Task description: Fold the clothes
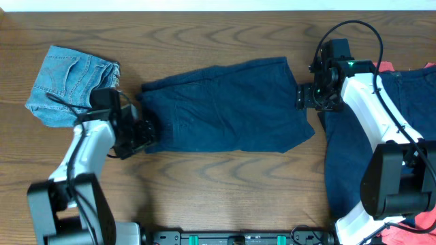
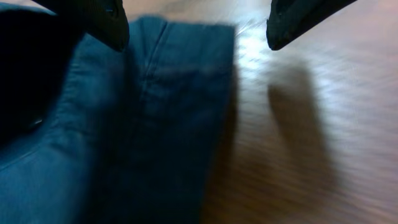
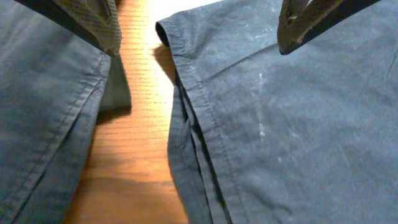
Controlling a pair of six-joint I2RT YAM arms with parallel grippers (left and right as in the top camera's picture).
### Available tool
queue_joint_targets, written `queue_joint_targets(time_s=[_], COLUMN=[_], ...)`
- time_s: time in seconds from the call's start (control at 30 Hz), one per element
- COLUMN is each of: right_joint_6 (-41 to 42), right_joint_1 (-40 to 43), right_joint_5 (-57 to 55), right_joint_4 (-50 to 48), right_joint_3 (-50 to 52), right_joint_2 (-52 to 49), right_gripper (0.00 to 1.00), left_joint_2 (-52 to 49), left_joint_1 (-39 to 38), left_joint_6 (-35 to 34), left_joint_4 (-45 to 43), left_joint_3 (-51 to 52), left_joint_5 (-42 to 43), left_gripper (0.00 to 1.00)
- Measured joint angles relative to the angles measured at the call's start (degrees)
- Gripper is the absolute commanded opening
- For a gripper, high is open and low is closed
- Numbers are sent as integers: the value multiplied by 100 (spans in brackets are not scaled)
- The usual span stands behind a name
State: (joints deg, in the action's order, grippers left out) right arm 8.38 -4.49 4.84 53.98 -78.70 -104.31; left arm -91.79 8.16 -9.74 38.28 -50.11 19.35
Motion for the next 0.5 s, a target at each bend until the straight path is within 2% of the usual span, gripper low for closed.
queue_joint_targets(time_s=[0.07, 0.1, 0.13, 0.2, 0.23, 0.4, 0.5], right_joint_6=[-2, 7, 9, 28, 33, 160, 190], right_joint_1=[0, 0, 0, 4, 7, 247, 422], right_joint_5=[52, 72, 81, 101, 103, 162, 214], right_joint_4=[37, 37, 37, 37, 39, -170, -442], right_joint_3=[2, 7, 11, 39, 52, 278, 553], right_joint_2=[-33, -55, -63, -81, -85, -87, -92], right_gripper=[74, 73, 73, 71, 68, 58, 64], left_joint_2=[-267, -396, -428, -540, -590, -632, -636], left_joint_1=[-142, -203, -236, -304, -319, -321, -284], left_joint_6=[59, 74, 72, 103, 105, 120, 120], left_joint_4=[-144, -195, -203, -289, -313, -190, 87], left_joint_3=[46, 52, 13, -20, -20, -96, -127], left_joint_5=[33, 68, 96, 190, 264, 466, 396], left_gripper=[66, 58, 47, 11, 6, 6, 6])
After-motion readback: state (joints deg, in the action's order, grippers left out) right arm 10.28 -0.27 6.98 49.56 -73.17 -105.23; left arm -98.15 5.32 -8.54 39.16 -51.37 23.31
